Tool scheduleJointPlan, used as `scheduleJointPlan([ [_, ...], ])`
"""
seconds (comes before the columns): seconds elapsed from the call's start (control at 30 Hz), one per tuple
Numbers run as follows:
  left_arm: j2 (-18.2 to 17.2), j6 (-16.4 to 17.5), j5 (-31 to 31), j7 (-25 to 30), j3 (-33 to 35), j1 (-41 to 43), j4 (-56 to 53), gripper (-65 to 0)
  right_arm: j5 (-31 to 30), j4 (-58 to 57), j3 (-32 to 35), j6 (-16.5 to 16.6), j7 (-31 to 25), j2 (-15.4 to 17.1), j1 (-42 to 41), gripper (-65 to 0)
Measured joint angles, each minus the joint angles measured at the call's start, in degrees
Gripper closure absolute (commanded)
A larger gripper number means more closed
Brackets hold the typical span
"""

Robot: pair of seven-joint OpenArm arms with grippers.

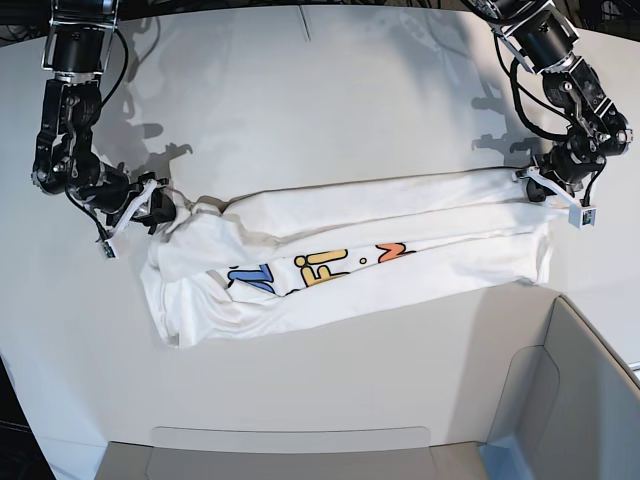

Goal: Layout the t-shirt on the table in an organized manner, then fold the t-shirt properly
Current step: 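Drag the folded shirt toward the robot base with both grippers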

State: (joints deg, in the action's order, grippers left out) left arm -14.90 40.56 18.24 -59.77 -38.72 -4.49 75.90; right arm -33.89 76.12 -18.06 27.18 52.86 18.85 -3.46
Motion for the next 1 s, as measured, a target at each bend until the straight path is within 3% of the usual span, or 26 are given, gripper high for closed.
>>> scheduleJointPlan([
  [0.03, 0.0, 0.02, 0.02, -0.02, 0.0, 0.0, 0.0, -1.8, 0.02, -0.07, -0.15, -0.02, 0.26, 0.0, 0.02, -1.1],
  [0.07, 0.0, 0.0, 0.02, -0.02, 0.0, 0.02, 0.0, -1.8, 0.02, -0.09, -0.24, -0.11, 0.24, 0.02, 0.15, 0.0],
  [0.33, -0.52, -0.2, -0.26, -0.04, 3.56, 0.7, 0.15, 0.0, -0.22, 2.05, -0.44, -0.11, 3.28, 1.84, 1.38, 0.0],
  [0.53, -0.5, -0.22, -0.2, 0.87, 3.63, 1.49, 0.2, 0.0, 1.16, 7.67, -7.52, -0.07, 5.68, 1.18, 6.29, 0.0],
  [0.8, -0.5, -0.24, -0.15, 1.44, 3.65, 3.08, 0.26, 0.0, 0.79, 7.93, -8.79, -0.13, 4.83, 1.6, 8.0, 0.0],
  [1.0, -0.63, -0.2, 1.4, 3.15, 3.76, 6.12, 0.63, 0.0, 1.18, 7.96, -14.93, -0.11, 5.66, 1.62, 9.57, 0.0],
])
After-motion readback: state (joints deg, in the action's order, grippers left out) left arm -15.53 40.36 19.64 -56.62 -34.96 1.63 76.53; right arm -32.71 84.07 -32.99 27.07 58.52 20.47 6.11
